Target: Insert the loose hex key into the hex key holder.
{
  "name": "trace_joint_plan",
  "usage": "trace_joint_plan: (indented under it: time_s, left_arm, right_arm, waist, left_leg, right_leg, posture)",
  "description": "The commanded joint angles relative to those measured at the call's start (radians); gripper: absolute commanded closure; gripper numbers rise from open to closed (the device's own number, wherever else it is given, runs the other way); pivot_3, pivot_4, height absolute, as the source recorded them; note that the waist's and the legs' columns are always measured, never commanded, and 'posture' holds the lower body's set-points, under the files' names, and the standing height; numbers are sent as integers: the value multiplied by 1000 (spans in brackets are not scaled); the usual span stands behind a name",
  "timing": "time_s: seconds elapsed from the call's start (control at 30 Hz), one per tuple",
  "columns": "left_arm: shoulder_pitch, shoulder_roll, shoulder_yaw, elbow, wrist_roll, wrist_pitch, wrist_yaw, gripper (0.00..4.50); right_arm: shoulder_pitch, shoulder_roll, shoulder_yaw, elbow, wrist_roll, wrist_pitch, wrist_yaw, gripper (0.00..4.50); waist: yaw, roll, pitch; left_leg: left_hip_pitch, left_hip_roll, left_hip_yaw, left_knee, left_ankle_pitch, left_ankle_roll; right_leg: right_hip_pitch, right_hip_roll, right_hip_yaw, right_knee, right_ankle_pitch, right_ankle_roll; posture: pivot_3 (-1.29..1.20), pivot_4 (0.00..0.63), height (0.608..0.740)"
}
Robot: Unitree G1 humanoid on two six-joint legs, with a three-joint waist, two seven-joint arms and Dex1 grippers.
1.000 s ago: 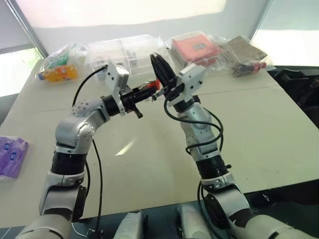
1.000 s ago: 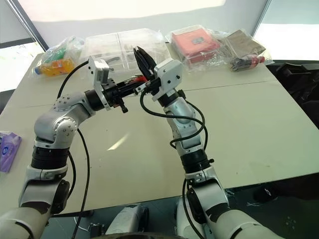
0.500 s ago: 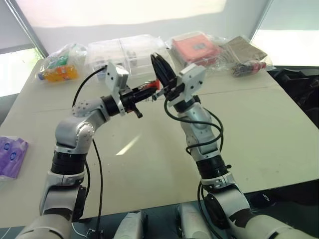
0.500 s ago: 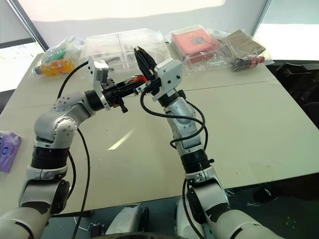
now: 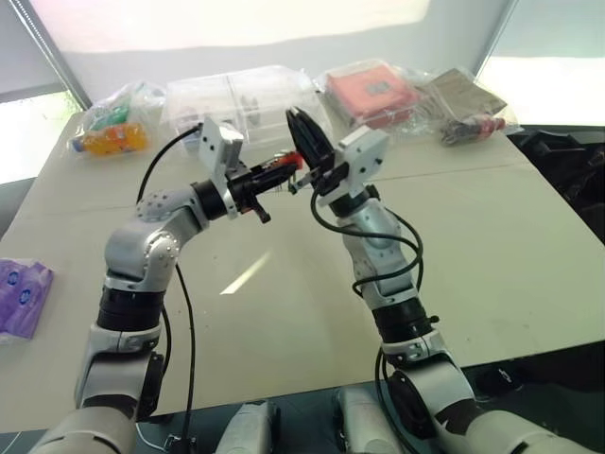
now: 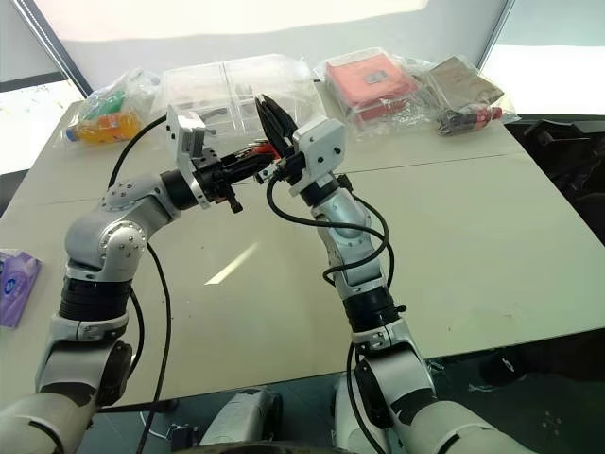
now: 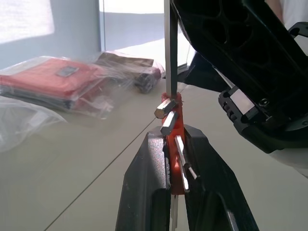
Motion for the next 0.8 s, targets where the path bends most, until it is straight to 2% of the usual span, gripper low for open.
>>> trace_joint_plan:
  time_s: [0.03, 0.17, 0.3, 0.5, 0.63, 0.8]
  left_arm:
    - [-32, 4, 34, -35, -15, -10, -2, 4500]
    - [-29, -1, 31, -36, -15, -9, 0, 4500]
    - [-16, -14, 25, -44, -20, -1, 7, 4500]
    - [4, -61, 5, -40, -40, 46, 16, 4500]
    - [11, -148, -27, 4, -72, 97, 17, 4500]
    - [-15, -295, -31, 153, -95, 191, 79, 4500]
  right_arm:
    - [15, -6, 3, -49, 20, 39, 15, 3525]
    - [52, -30, -3, -90, 16, 53, 24, 1433]
    - [171, -124, -32, -214, 41, 105, 64, 1433]
    - [414, -334, -134, -445, 144, 272, 142, 1433]
    - [570, -494, -260, -494, 185, 330, 207, 1433]
    - [638, -594, -330, -534, 225, 374, 254, 1433]
  waist:
    - [0, 0, 0]
    - [1, 0, 0]
    - [4, 0, 0]
    - [12, 0, 0]
    - [23, 0, 0]
    - [34, 0, 0]
  left_leg:
    - [0, 0, 0, 0, 0, 0]
    - [0, 0, 0, 0, 0, 0]
    - [0, 0, 0, 0, 0, 0]
    - [0, -1, 0, 1, 0, 0]
    - [1, 0, 0, 1, -1, 2]
    - [2, 0, 2, 3, -3, 6]
  right_leg:
    - [0, 0, 0, 0, 0, 0]
    - [0, 0, 0, 0, 0, 0]
    - [0, 0, 0, 0, 0, 0]
    - [2, 0, 0, -1, 0, 0]
    - [3, 0, 0, -1, 0, 0]
    - [6, 1, 1, -2, 0, 0]
  posture:
    - [0, 150, 740]
    - [0, 150, 740]
    - [0, 150, 740]
    - [0, 150, 740]
    - [0, 150, 740]
    - [0, 150, 740]
